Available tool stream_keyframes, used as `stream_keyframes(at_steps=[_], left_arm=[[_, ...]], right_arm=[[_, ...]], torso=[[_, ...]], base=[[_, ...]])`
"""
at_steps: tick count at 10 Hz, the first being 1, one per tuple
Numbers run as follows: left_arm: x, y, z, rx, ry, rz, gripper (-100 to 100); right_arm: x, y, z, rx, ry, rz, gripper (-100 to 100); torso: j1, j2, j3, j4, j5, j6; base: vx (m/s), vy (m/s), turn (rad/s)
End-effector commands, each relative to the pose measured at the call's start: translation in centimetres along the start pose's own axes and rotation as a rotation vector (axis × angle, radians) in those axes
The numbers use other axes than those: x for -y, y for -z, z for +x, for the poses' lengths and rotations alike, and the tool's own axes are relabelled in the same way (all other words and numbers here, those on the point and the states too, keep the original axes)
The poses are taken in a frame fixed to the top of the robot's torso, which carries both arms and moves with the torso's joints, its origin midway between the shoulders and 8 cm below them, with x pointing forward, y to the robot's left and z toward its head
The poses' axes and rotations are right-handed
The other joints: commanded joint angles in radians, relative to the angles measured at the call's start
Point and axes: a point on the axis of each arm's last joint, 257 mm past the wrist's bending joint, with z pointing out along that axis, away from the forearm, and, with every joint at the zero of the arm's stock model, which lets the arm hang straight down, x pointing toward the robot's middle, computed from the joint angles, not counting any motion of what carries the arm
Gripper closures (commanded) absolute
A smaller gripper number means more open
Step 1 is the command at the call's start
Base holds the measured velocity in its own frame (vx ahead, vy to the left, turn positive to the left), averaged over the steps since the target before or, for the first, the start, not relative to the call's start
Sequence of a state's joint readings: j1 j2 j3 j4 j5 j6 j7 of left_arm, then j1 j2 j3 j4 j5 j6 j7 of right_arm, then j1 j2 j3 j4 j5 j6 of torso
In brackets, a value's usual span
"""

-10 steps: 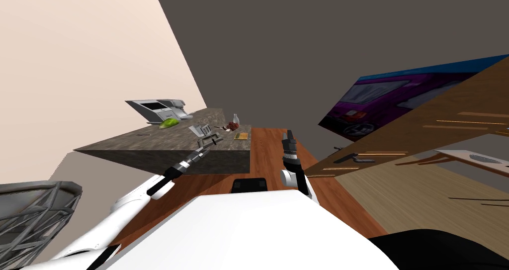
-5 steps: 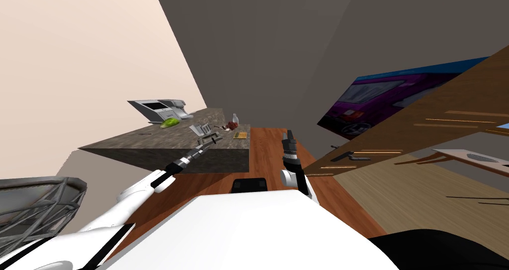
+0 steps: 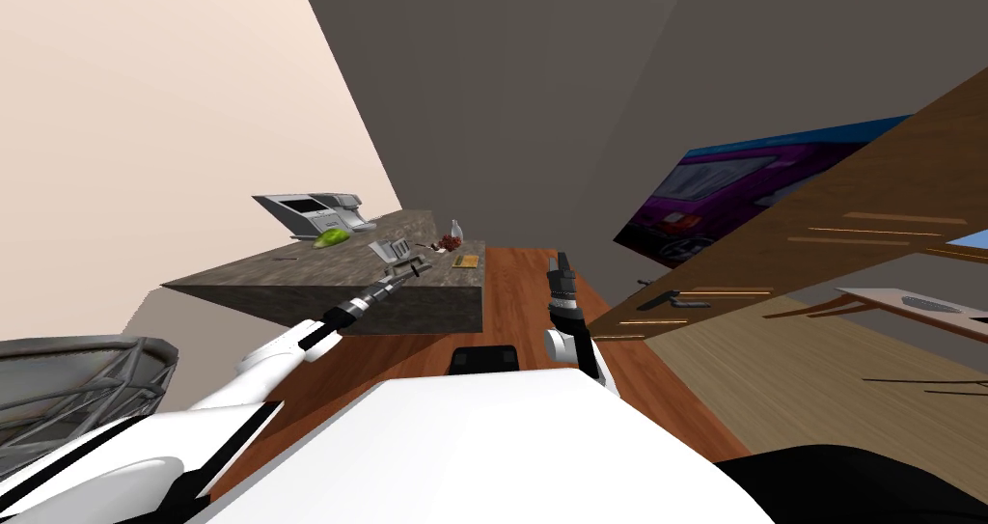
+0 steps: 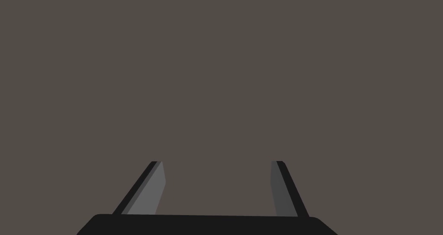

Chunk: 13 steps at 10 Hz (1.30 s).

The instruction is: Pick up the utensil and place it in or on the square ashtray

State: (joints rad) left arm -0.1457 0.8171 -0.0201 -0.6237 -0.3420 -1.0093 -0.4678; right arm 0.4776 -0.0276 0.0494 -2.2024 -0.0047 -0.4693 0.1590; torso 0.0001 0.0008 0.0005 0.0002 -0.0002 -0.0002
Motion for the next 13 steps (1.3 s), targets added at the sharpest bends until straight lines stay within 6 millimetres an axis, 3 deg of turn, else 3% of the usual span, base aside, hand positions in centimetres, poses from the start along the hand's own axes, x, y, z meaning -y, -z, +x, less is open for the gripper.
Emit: stream_keyframes(at_steps=[1, 2, 4, 10, 11, 13], left_arm=[[-0.8, 0.4, 0.6, -0.013, 0.007, -0.023, -100], [-1.1, -0.4, -1.1, -0.004, -0.012, -0.001, -100], [-1.6, -1.3, -2.1, 0.012, -0.014, -0.010, -100], [-2.6, -0.6, -1.3, -0.006, -0.003, -0.042, -100], [-2.6, -0.6, -1.3, -0.006, -0.003, -0.041, 100], [-2.6, -0.6, -1.3, -0.006, -0.003, -0.041, 100]], right_arm=[[0.0, 0.0, 0.0, 0.000, 0.000, 0.000, 0], [0.0, 0.0, 0.0, 0.000, 0.000, 0.000, 0], [0.0, 0.0, 0.0, 0.000, 0.000, 0.000, 0], [0.0, 0.0, 0.0, 0.000, 0.000, 0.000, 0], [0.0, 0.0, 0.0, 0.000, 0.000, 0.000, 0], [0.0, 0.0, 0.0, 0.000, 0.000, 0.000, 0]], torso=[[0.000, 0.000, 0.000, 0.000, 0.000, 0.000], [0.001, -0.001, -0.001, 0.000, 0.000, 0.000], [-0.002, 0.002, 0.001, 0.001, 0.000, 0.000], [0.001, -0.002, -0.001, 0.000, 0.000, 0.000], [0.001, -0.001, -0.001, 0.000, 0.000, 0.000], [0.001, -0.001, -0.001, 0.000, 0.000, 0.000]], base=[[0.000, 0.000, 0.000], [-0.050, -0.035, 0.008], [-0.052, -0.040, 0.004], [-0.001, -0.001, -0.001], [0.000, 0.000, 0.000], [0.000, 0.000, 0.000]])
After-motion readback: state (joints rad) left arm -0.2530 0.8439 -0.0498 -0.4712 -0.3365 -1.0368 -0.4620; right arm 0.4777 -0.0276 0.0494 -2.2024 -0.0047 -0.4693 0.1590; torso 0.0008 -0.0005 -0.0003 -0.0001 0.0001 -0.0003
